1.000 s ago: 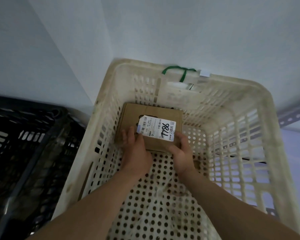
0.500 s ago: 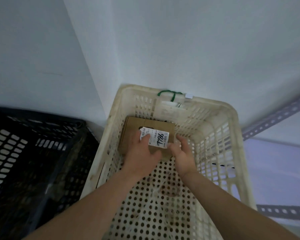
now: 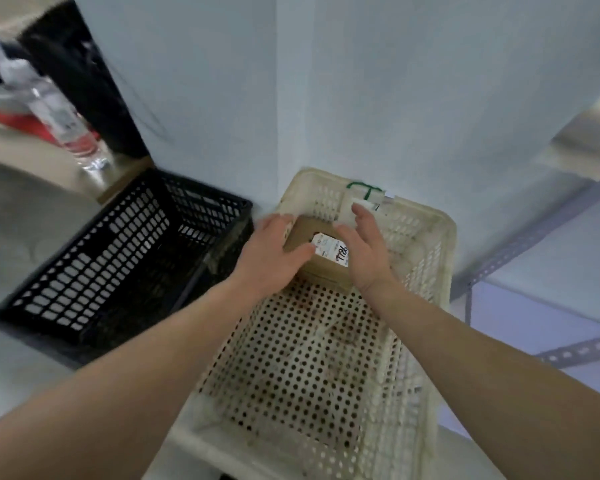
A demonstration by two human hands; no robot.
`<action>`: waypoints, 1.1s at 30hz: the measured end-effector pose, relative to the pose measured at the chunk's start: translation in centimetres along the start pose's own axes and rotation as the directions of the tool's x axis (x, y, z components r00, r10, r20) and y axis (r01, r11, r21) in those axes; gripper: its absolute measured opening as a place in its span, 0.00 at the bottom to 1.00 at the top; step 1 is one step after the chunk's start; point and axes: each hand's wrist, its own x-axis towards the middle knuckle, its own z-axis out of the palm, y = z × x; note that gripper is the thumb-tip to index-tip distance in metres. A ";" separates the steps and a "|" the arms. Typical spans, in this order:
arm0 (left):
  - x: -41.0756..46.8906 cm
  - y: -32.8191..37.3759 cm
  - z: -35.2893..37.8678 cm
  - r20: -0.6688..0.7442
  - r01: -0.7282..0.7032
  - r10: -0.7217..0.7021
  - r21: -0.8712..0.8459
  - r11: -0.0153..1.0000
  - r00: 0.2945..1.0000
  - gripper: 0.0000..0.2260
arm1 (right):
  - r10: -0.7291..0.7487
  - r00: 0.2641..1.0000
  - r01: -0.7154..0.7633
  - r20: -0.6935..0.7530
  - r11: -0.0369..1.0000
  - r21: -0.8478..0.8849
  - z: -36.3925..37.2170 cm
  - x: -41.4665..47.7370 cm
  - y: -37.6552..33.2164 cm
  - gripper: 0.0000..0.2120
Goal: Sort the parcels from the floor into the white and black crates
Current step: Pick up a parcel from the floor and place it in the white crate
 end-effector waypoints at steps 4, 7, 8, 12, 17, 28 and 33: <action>-7.7 0.2 -3.9 -0.168 0.074 -0.074 -0.005 0.997 0.983 0.32 | -0.093 0.985 0.100 0.144 0.994 -0.041 1.7 -4.8 -3.5 0.35; -13.9 -1.1 -7.3 -0.286 0.133 -0.134 -0.022 0.991 0.949 0.32 | -0.153 0.942 0.172 0.298 0.984 -0.039 4.3 -9.3 -6.5 0.37; -15.8 -1.5 -8.4 -0.316 0.148 -0.148 -0.023 0.989 0.937 0.32 | -0.181 0.924 0.207 0.337 0.977 -0.043 5.3 -10.6 -7.3 0.38; -21.9 -2.9 -11.9 -0.415 0.214 -0.217 -0.055 0.975 0.883 0.33 | -0.245 0.866 0.291 0.437 0.956 -0.041 9.4 -14.2 -9.1 0.39; -32.6 -7.5 -16.9 -0.556 0.299 -0.326 -0.143 0.944 0.765 0.33 | -0.283 0.735 0.350 0.616 0.937 0.011 17.7 -22.6 -11.1 0.42; -60.4 -19.1 -21.6 -0.705 0.440 -0.548 -0.359 0.823 0.451 0.29 | -0.263 0.438 0.426 0.860 0.903 0.059 34.2 -45.9 -9.7 0.41; -72.9 -21.9 -20.4 -0.719 0.476 -0.644 -0.485 0.734 0.261 0.29 | -0.220 0.234 0.426 0.947 0.899 0.103 39.6 -56.9 -8.1 0.36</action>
